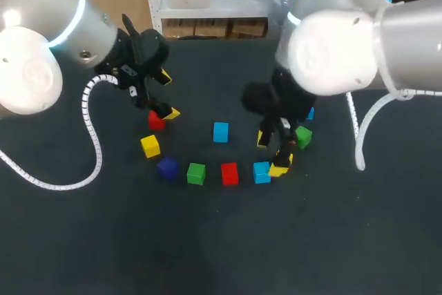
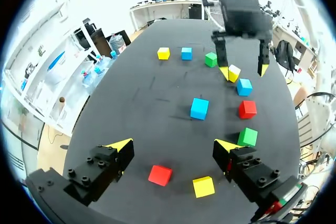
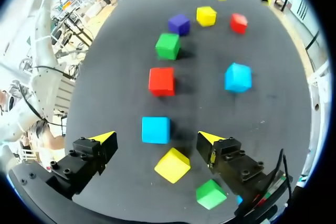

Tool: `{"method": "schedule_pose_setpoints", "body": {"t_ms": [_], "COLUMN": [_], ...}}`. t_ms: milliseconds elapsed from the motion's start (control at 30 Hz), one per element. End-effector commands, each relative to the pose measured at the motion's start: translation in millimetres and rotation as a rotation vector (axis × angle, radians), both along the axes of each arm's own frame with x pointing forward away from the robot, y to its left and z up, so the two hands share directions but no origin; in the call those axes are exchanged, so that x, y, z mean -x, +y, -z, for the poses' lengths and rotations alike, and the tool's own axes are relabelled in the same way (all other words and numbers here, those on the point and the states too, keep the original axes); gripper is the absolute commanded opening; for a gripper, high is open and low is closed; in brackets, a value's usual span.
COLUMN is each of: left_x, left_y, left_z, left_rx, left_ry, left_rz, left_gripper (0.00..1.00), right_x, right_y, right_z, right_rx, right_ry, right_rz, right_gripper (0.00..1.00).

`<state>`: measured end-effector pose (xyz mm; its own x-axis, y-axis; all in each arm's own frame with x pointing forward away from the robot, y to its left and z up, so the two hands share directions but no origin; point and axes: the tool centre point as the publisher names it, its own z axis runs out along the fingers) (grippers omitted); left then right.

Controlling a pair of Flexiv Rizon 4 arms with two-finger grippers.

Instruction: Place the blue cubes, place green cubes on the blue cubes, place the yellow cubes on the green cubes, then place the red cubes on the yellow cubes, and place purple cube on the red cubes.

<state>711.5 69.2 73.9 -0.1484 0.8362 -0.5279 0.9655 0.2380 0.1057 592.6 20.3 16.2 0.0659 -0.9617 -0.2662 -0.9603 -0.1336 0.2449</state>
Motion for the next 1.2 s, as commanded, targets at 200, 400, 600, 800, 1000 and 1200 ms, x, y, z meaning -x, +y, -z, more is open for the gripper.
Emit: {"method": "schedule_pose_setpoints", "body": {"t_ms": [200, 400, 600, 800, 1000, 1200], "left_x": [0.6, 0.6, 0.6, 0.6, 0.6, 0.6], "left_y": [2, 2, 2, 2, 2, 2], "left_z": [0.8, 0.8, 0.8, 0.8, 0.8, 0.8], "left_rx": [0.006, 0.006, 0.006, 0.006, 0.006, 0.006], "left_ry": [-0.003, -0.003, -0.003, -0.003, -0.003, -0.003], "left_rz": [0.004, 0.004, 0.004, 0.004, 0.004, 0.004], "left_gripper": [1.0, 1.0, 1.0, 1.0, 1.0, 1.0], "right_x": [-6.9, -7.6, -4.0, -3.5, -2.3, 0.2], "right_y": [4, 7, 11, 11, 12, 11], "right_z": [12, 15, 22, 25, 30, 33], "right_rx": [0.068, 0.104, 0.099, 0.106, 0.112, 0.122], "right_ry": [-0.004, -0.011, 0.004, 0.005, 0.002, -0.011], "right_rz": [0.01, -0.011, -0.022, -0.025, -0.022, -0.01], "right_gripper": [1.0, 1.0, 1.0, 1.0, 1.0, 1.0]}}
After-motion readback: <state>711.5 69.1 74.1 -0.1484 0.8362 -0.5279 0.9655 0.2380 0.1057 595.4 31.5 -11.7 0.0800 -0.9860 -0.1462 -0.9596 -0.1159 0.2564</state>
